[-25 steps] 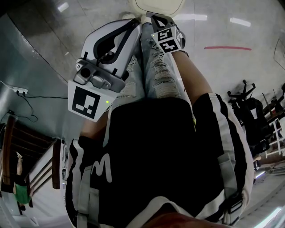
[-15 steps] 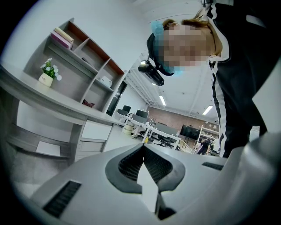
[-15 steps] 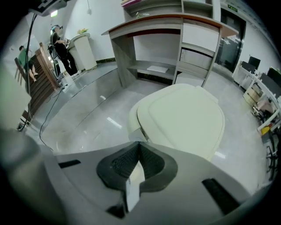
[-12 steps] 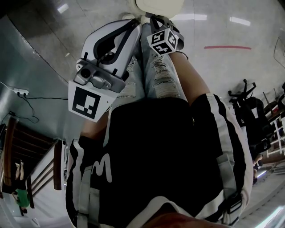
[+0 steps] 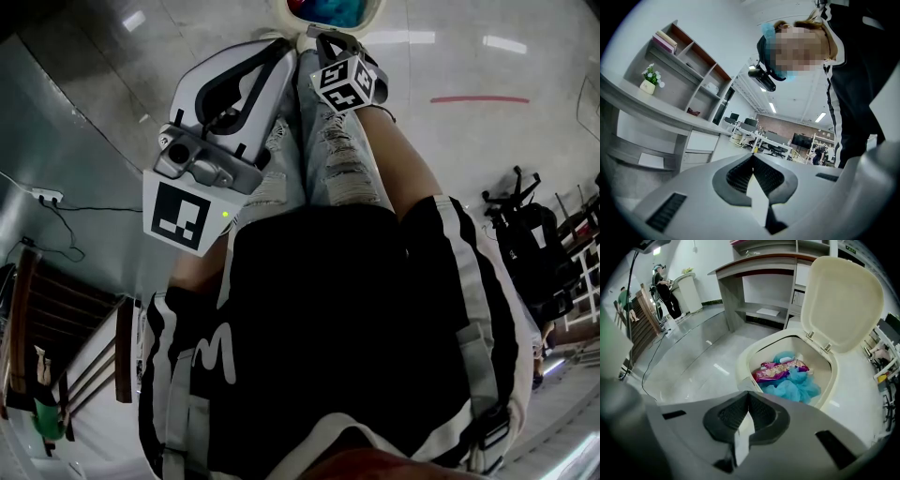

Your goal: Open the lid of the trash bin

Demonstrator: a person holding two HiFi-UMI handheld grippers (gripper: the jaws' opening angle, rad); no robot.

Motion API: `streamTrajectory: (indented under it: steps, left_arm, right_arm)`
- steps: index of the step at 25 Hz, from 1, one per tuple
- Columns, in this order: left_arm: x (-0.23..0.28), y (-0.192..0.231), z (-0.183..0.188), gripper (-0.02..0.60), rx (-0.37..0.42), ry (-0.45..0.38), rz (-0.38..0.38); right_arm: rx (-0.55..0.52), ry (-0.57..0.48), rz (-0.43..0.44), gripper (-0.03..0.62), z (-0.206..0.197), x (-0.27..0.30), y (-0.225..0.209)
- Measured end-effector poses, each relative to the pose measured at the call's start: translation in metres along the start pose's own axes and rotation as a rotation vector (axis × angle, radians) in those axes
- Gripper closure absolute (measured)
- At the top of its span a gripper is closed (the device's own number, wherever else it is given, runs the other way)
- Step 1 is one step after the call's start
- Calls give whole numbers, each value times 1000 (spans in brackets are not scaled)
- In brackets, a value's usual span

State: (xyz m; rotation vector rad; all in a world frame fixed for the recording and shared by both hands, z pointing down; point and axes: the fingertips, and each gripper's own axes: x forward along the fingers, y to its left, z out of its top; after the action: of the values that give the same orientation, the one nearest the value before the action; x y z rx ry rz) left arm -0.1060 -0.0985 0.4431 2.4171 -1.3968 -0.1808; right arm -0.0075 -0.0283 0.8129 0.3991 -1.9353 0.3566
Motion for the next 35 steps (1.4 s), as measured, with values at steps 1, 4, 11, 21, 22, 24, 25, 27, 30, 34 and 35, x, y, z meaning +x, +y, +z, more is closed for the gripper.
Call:
streamTrajectory:
  steps: [1, 4, 11, 21, 22, 24, 25, 27, 30, 34, 35]
  left_arm:
    - [0, 0, 1, 580, 1, 0, -1]
    - [2, -1, 3, 580, 5, 0, -5]
    - [3, -2, 6, 580, 13, 2, -5]
    - [5, -5, 16, 580, 17, -4, 1]
    - [5, -5, 17, 580, 20, -5, 2]
    - [5, -5, 19, 580, 26, -6, 4]
    - [6, -6, 20, 580, 28, -6, 5]
    - [6, -6, 22, 580, 28, -9, 8]
    - [8, -7, 26, 580, 27, -19, 9]
    - [8, -10, 32, 580, 31, -25, 6]
    - [9, -10, 34, 580, 31, -27, 7]
  right_arm:
    - [11, 2, 4, 585, 0, 0, -1]
    - [47, 8, 19, 585, 0, -1, -4]
    - [98, 34, 23, 585, 2, -2, -7]
    - [119, -9, 32, 585, 18, -14, -10]
    - [119, -14, 31, 585, 20, -15, -12]
    - [130, -29, 26, 585, 25, -18, -16]
    - [141, -39, 23, 585, 28, -20, -18]
    - [158, -58, 21, 585, 32, -25, -21]
    - [162, -84, 11, 585, 40, -33, -25]
    - [162, -118, 3, 585, 53, -47, -26]
    - [160, -121, 1, 585, 55, -49, -27]
